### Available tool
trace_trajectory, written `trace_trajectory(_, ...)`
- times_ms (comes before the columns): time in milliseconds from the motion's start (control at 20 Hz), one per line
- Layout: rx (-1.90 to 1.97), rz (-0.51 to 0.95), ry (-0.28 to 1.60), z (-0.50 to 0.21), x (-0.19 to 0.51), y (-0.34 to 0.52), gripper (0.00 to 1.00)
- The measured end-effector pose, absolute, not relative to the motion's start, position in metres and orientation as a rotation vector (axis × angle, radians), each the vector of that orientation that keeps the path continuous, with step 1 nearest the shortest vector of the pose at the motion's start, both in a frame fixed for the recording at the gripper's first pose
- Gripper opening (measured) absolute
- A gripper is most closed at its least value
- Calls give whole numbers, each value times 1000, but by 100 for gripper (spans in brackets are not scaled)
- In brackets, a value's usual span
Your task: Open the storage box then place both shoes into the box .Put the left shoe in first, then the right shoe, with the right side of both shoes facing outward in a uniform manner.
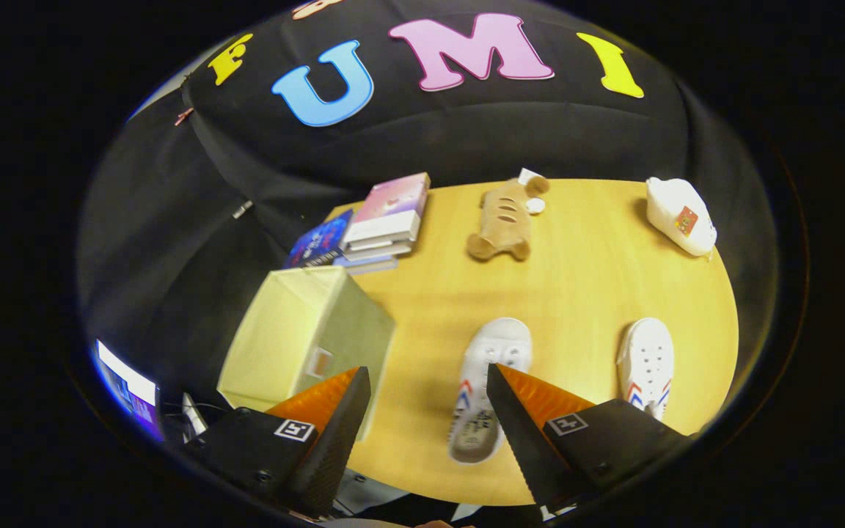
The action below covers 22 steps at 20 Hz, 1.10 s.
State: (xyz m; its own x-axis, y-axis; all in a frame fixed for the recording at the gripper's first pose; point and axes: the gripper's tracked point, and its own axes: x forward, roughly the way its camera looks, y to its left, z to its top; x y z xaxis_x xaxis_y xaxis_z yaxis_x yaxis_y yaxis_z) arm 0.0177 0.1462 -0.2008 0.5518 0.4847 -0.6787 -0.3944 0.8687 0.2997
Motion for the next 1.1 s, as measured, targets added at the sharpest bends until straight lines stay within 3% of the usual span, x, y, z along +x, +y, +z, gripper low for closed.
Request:
trace_trajectory(350, -116, 522, 966, -307, 18, 98, 99)
trace_trajectory(800, -123, 567, 1013, -346, 25, 107, 94)
trace_trajectory(900, -97, 580, 1032, -351, 20, 118, 81)
trace_trajectory(1100, -80, 575, 1029, -350, 19, 126, 42)
